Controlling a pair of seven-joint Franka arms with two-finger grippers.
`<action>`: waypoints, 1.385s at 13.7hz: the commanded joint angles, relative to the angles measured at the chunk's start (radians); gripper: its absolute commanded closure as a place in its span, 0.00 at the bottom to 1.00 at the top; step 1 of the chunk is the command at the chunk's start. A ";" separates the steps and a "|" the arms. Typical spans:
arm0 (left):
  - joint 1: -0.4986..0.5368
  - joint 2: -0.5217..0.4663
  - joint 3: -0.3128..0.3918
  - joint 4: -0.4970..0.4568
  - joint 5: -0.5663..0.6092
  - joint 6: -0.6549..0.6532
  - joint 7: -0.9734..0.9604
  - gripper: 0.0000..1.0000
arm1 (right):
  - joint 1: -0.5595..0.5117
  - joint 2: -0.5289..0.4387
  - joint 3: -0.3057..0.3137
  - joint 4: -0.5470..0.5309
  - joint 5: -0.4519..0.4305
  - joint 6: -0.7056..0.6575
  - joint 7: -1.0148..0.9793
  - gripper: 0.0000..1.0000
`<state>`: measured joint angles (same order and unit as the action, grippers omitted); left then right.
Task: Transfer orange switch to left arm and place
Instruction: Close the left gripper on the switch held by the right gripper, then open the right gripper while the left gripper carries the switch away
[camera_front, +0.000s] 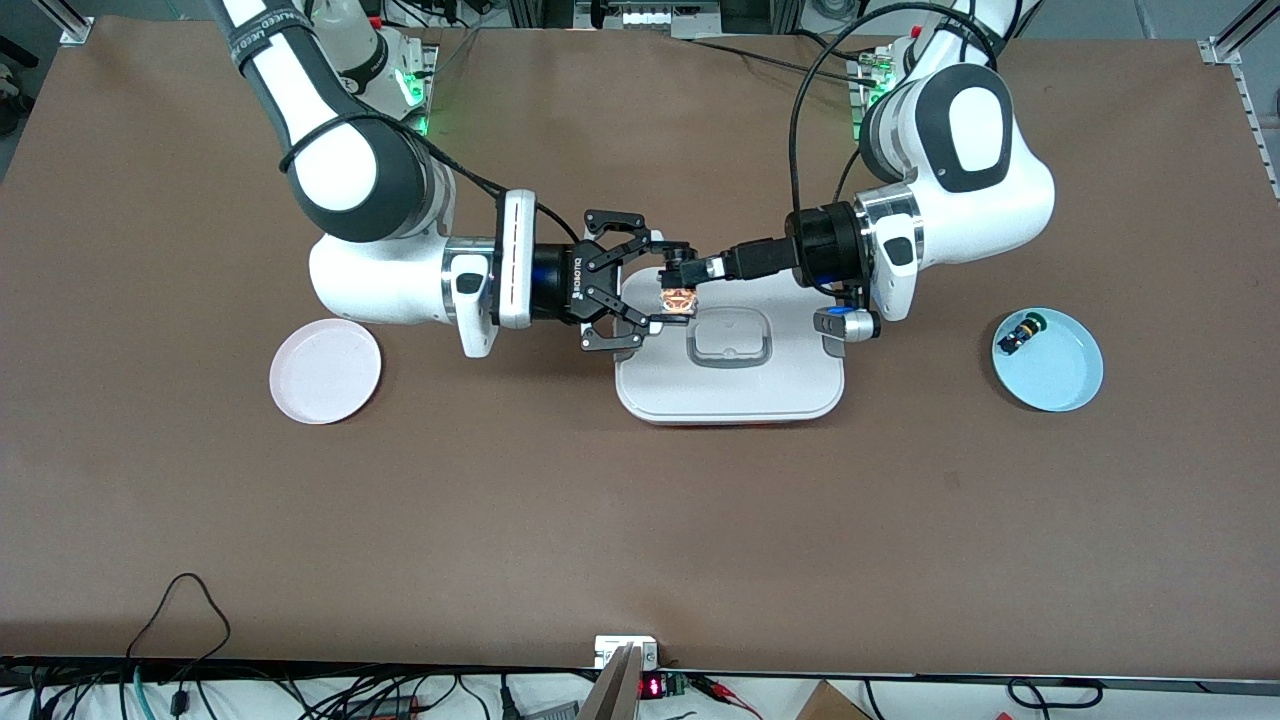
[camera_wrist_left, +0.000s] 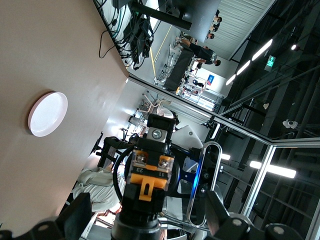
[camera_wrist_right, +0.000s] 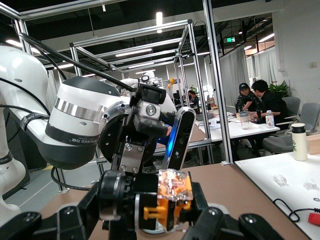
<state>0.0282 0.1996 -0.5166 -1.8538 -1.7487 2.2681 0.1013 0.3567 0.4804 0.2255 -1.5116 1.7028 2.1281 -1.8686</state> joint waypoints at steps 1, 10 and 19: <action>-0.004 -0.020 -0.002 -0.013 -0.018 0.024 0.032 0.06 | 0.010 0.009 -0.002 0.021 0.024 0.012 -0.024 0.92; -0.004 -0.020 0.000 -0.013 -0.018 0.025 0.092 1.00 | 0.012 0.007 -0.002 0.019 0.029 0.012 -0.024 0.92; 0.065 -0.037 0.023 -0.048 0.024 -0.034 0.084 1.00 | 0.010 -0.002 -0.002 0.008 0.063 0.006 -0.003 0.00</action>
<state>0.0536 0.1972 -0.5063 -1.8596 -1.7450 2.2713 0.1860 0.3617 0.4814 0.2248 -1.5090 1.7454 2.1338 -1.8635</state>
